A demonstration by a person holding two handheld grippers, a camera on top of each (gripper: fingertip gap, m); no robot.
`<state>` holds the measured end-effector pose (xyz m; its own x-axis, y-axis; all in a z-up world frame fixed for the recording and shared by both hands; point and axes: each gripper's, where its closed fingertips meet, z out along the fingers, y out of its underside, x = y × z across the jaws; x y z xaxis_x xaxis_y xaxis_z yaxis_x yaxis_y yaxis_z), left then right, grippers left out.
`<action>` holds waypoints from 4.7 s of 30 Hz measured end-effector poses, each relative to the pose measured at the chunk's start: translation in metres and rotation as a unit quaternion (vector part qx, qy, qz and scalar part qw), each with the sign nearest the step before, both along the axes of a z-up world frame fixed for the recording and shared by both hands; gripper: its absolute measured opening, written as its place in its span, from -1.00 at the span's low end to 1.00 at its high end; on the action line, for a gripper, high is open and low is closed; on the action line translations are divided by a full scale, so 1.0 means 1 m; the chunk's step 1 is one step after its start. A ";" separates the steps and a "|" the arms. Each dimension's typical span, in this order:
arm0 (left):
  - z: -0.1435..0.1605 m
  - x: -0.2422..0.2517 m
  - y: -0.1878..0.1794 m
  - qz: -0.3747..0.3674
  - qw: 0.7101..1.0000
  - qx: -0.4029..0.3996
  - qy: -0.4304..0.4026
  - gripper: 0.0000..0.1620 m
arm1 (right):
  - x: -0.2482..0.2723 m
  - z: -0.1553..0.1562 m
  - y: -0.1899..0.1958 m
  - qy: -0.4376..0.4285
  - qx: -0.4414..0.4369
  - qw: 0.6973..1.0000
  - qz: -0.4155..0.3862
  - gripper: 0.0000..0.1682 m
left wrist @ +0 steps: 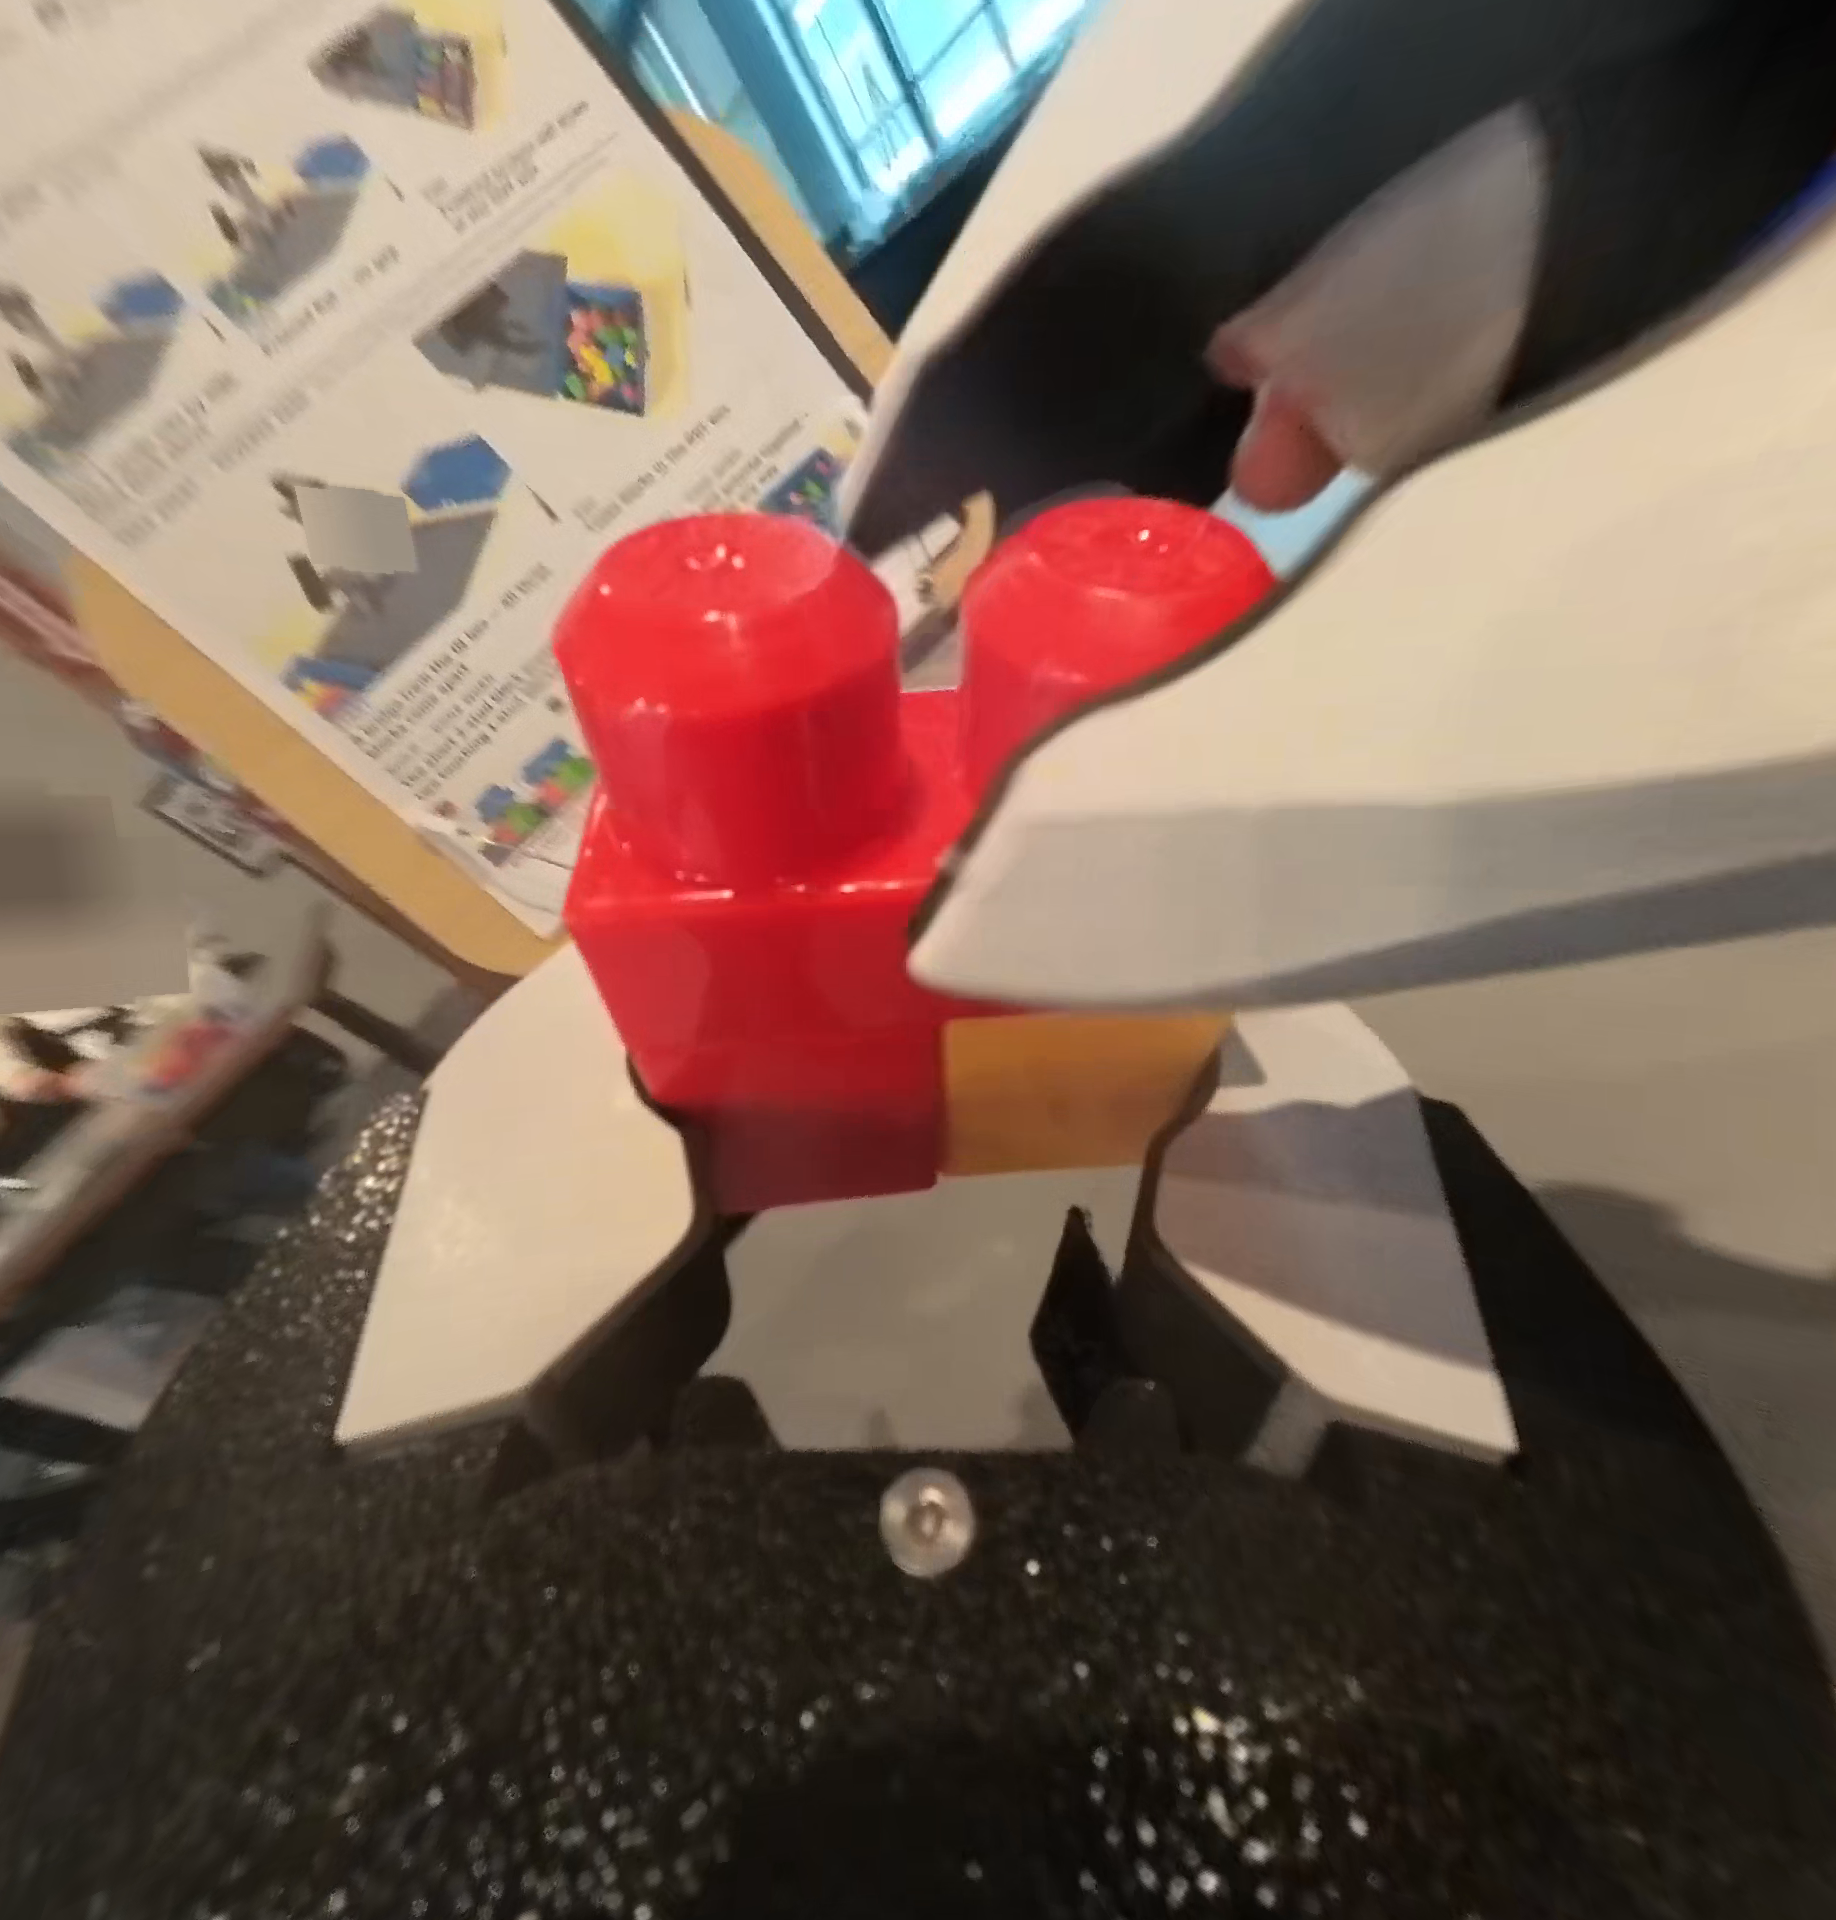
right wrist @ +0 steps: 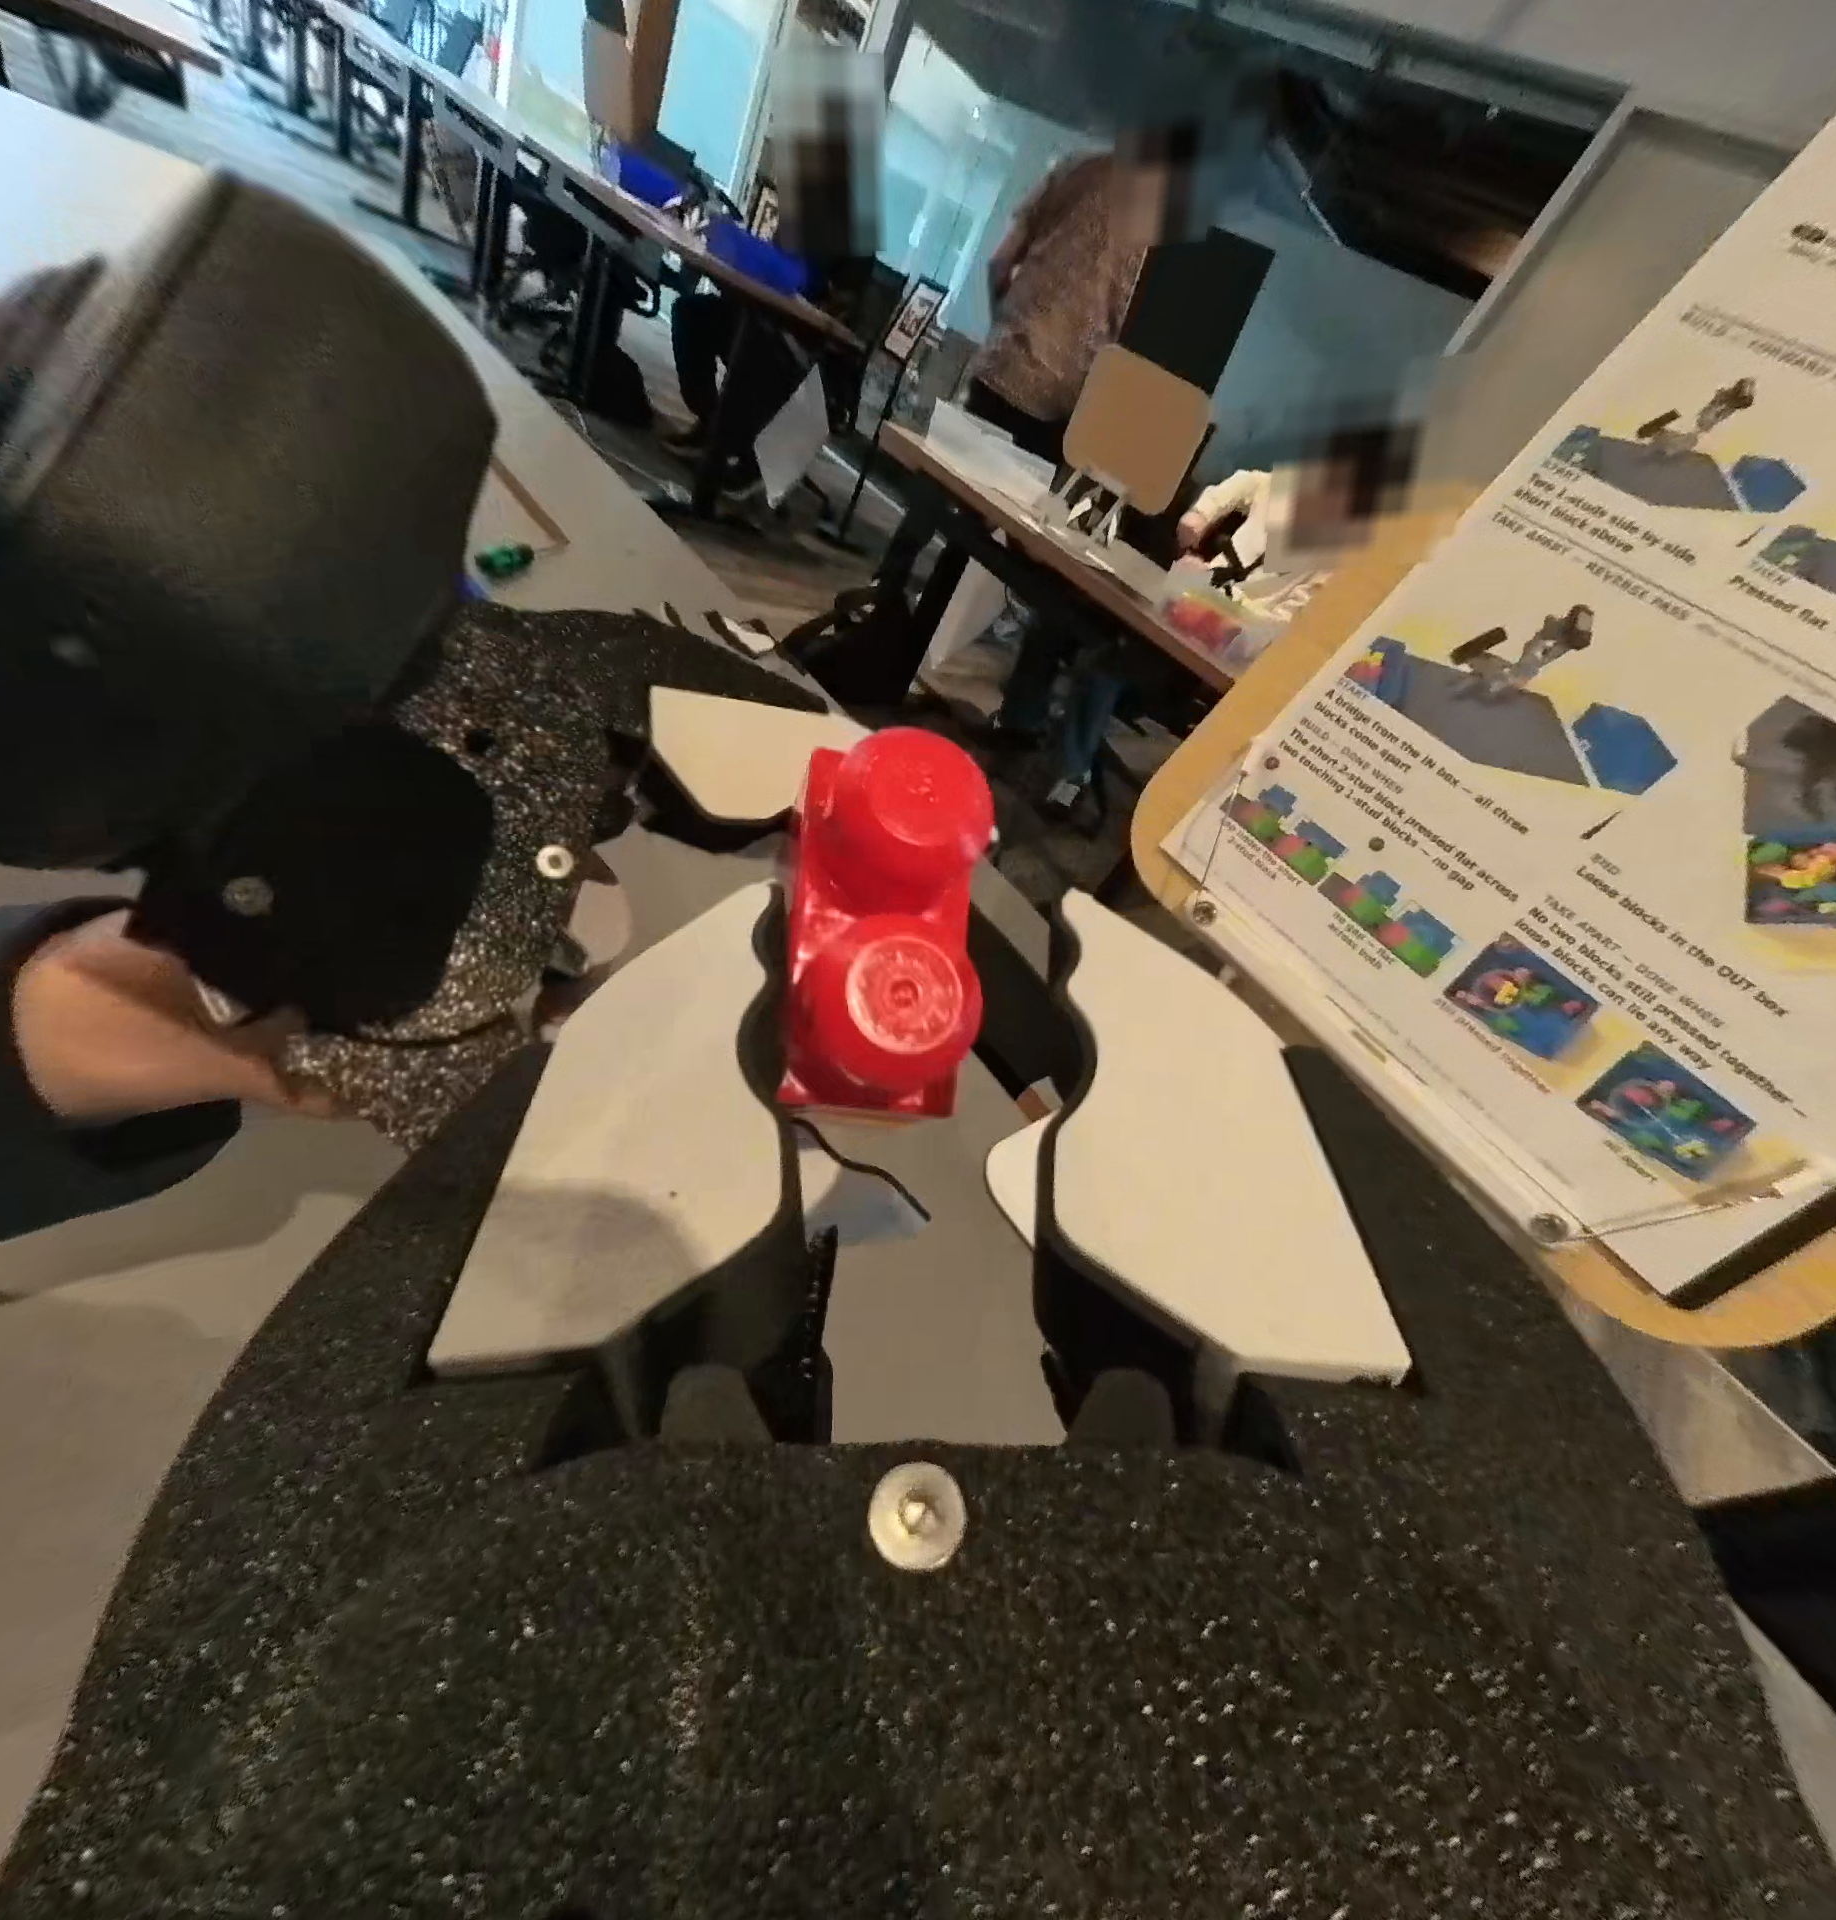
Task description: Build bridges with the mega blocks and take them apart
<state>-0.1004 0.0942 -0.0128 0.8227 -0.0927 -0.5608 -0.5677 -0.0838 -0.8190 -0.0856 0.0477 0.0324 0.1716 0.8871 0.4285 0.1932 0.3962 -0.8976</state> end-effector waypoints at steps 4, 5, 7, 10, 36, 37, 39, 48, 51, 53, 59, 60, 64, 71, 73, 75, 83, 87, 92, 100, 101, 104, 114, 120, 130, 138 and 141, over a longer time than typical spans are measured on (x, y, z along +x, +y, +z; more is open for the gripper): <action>-0.001 0.001 0.001 0.023 0.998 0.006 0.054 0.15 | 0.000 -0.006 -0.002 -0.020 -0.002 1.000 0.000 -0.56; -0.002 0.001 0.002 0.030 0.997 0.007 0.065 0.21 | 0.000 -0.007 -0.001 -0.026 -0.003 1.000 -0.005 -0.57; -0.003 -0.002 0.002 0.042 0.996 0.009 0.079 0.15 | 0.001 -0.010 0.000 -0.034 -0.013 0.999 -0.012 -0.58; -0.002 -0.006 0.003 0.063 0.992 0.019 0.106 0.16 | 0.002 -0.013 0.001 -0.045 -0.033 0.998 -0.009 -0.59; 0.000 -0.006 0.004 0.076 0.984 0.046 0.155 0.17 | 0.002 -0.025 0.006 -0.087 -0.041 0.995 0.013 -0.59; 0.001 -0.005 0.004 0.070 0.986 0.048 0.142 0.17 | 0.002 -0.024 0.006 -0.081 -0.045 0.996 0.015 -0.59; 0.001 -0.010 0.004 0.074 0.988 0.041 0.131 0.26 | 0.006 -0.018 0.012 -0.069 -0.042 0.997 0.006 -0.59; 0.006 -0.021 -0.006 0.018 1.000 0.007 0.023 0.54 | 0.068 0.026 0.034 -0.006 -0.050 0.999 -0.018 -0.59; 0.015 -0.024 -0.011 0.010 1.000 0.016 -0.003 0.46 | 0.136 0.054 0.039 0.039 -0.035 0.997 -0.057 -0.59; 0.019 -0.026 -0.013 0.006 1.000 0.019 -0.016 0.43 | 0.187 0.061 0.051 0.035 -0.022 0.994 -0.099 -0.59; 0.020 -0.018 -0.014 -0.027 0.996 0.011 -0.080 0.40 | 0.313 0.016 0.108 -0.162 -0.017 0.968 -0.190 -0.59; 0.019 -0.016 -0.013 -0.033 0.996 0.009 -0.088 0.40 | 0.327 -0.001 0.108 -0.204 -0.019 0.965 -0.164 -0.59; 0.014 -0.007 -0.009 -0.055 0.992 0.001 -0.112 0.38 | 0.364 -0.065 0.098 -0.330 -0.037 0.942 -0.055 -0.59; -0.008 0.016 0.001 -0.080 0.987 -0.046 -0.130 0.39 | 0.388 -0.157 0.091 -0.493 -0.035 0.868 0.041 -0.58; -0.012 0.019 0.002 -0.078 0.988 -0.054 -0.119 0.40 | 0.389 -0.175 0.092 -0.513 -0.033 0.856 0.060 -0.58; -0.013 0.023 0.002 -0.080 0.989 -0.057 -0.112 0.40 | 0.385 -0.186 0.090 -0.512 -0.034 0.854 0.083 -0.58; -0.010 0.029 0.000 -0.109 0.982 -0.060 -0.140 0.38 | 0.377 -0.203 0.088 -0.508 -0.006 0.850 0.142 -0.58; -0.007 0.029 -0.002 -0.118 0.979 -0.057 -0.155 0.38 | 0.375 -0.203 0.087 -0.512 -0.007 0.845 0.154 -0.57; -0.007 0.028 -0.002 -0.120 0.978 -0.059 -0.161 0.38 | 0.375 -0.203 0.088 -0.522 -0.007 0.839 0.156 -0.57; -0.003 0.026 -0.005 -0.124 0.976 -0.055 -0.172 0.38 | 0.381 -0.200 0.088 -0.537 -0.018 0.831 0.144 -0.43; -0.002 0.025 -0.006 -0.125 0.975 -0.055 -0.173 0.37 | 0.383 -0.198 0.089 -0.538 -0.018 0.831 0.138 -0.42; 0.001 0.023 -0.007 -0.125 0.975 -0.052 -0.177 0.37 | 0.387 -0.179 0.094 -0.523 -0.017 0.847 0.099 -0.42; 0.020 0.005 -0.021 -0.107 0.974 -0.033 -0.198 0.33 | 0.325 -0.017 0.089 -0.062 0.056 0.994 -0.075 -0.44; 0.032 -0.019 -0.029 -0.079 0.968 -0.017 -0.239 0.28 | 0.226 0.011 0.037 0.157 0.009 0.979 -0.130 -0.60; 0.039 -0.061 -0.051 -0.014 0.971 -0.001 -0.237 0.25 | 0.068 -0.078 0.036 0.240 -0.081 0.940 -0.231 -0.55; 0.042 -0.124 -0.092 0.086 0.967 -0.006 -0.239 0.05 | 0.028 -0.107 -0.008 0.206 0.018 0.966 -0.153 -0.55; 0.039 -0.148 -0.127 0.130 0.958 -0.025 -0.254 0.02 | 0.024 -0.111 -0.011 0.199 0.030 0.969 -0.144 -0.56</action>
<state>-0.2481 -0.0327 0.0260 0.9873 0.1357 -0.0827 -0.0523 -0.2137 -0.9755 -0.0616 0.0367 -0.0784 0.5705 0.7532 0.3274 -0.0530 0.4315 -0.9006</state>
